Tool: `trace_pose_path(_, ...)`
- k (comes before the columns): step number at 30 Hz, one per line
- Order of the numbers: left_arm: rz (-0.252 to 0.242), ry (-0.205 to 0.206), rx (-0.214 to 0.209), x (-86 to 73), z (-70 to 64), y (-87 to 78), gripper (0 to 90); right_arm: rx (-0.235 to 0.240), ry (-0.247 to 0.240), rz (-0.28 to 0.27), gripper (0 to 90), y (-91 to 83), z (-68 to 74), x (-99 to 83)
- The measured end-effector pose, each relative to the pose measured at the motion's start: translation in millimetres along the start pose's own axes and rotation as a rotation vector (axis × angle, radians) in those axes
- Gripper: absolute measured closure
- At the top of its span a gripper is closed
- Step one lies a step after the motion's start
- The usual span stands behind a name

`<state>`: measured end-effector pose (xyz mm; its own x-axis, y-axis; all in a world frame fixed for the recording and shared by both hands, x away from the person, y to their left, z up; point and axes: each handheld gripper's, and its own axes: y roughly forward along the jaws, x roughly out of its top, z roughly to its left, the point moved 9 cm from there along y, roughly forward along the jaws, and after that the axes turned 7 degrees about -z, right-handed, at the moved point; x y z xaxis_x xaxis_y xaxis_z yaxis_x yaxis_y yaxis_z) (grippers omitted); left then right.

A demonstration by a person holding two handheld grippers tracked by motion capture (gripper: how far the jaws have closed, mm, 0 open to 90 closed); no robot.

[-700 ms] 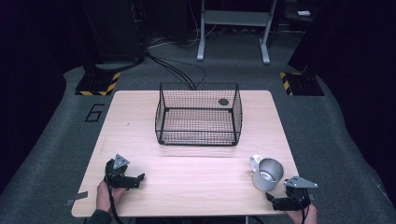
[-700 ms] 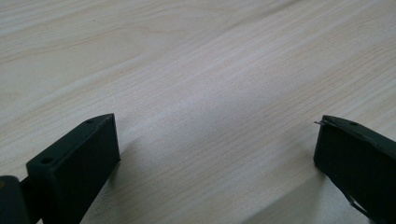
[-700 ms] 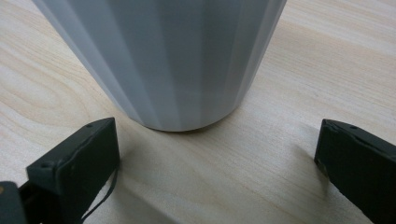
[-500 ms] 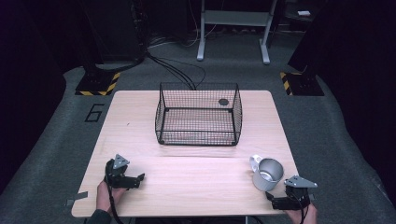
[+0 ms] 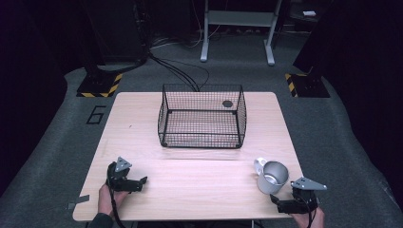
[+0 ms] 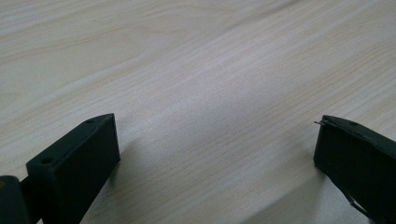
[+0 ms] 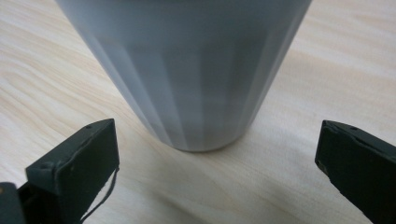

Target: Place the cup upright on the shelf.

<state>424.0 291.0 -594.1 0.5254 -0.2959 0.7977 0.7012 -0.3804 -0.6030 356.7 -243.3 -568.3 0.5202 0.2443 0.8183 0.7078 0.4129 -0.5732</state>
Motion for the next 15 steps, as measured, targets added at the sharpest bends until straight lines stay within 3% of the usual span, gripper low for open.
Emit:
trace_pose_path(9,0.002,0.001,0.000,0.0,0.1,0.0,0.3,0.013,-0.028,-0.060,0.0,-16.0,7.8,38.8)
trace_pose_path(15,-0.005,0.000,0.004,0.5,0.0,0.8,0.3,0.024,-0.068,-0.045,0.0,-11.3,13.2,56.2)
